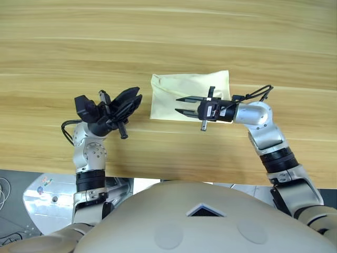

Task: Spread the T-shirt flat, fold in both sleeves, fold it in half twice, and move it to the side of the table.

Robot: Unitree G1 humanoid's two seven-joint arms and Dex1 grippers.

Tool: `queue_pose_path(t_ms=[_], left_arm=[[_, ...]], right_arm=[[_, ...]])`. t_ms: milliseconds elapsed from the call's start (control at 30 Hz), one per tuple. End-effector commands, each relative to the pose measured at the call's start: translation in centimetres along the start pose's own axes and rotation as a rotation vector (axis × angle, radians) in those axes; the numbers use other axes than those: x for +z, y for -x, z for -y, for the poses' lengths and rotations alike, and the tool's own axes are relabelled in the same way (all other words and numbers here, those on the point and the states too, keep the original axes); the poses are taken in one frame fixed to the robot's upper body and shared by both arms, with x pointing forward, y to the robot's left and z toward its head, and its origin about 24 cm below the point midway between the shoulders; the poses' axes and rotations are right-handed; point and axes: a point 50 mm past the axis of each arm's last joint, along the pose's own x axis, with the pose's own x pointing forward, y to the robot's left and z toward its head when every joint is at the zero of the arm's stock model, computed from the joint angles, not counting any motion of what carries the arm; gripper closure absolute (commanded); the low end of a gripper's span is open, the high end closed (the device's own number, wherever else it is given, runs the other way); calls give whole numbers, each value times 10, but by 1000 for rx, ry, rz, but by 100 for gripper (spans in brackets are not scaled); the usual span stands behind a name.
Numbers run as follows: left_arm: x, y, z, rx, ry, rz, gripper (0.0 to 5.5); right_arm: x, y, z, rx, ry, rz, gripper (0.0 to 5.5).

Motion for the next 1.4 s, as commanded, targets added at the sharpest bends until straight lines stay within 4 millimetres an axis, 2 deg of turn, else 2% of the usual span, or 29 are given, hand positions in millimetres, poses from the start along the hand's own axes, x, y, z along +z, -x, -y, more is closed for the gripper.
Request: queue_pose_path(t_ms=[33,133,267,667,1000,1067,1200,1400], left_arm=[[-5,-2,-1,17,5,-16,531],[-6,-2,-1,20,7,-20,550],[-7,-3,-1,33,11,-21,550],[-8,-4,-3,62,14,-24,550],[-8,-3,-5,83,19,-21,550],[-9,-3,-5,87,20,-20,550],[-8,-3,-6,92,21,-14,550],[-9,-4,-7,91,21,-10,550]], right_arm=[[1,-5,7,-30,13,5,504],[2,-5,11,-56,0,21,548],[-8,-8,21,-121,3,-44,548],[-41,-13,30,-205,-1,-200,548],[-78,-2,53,-401,-189,-393,548],[-76,3,64,-466,-209,-379,548],[-54,8,82,-552,-209,-227,548],[-21,4,77,-495,-166,-11,548]])
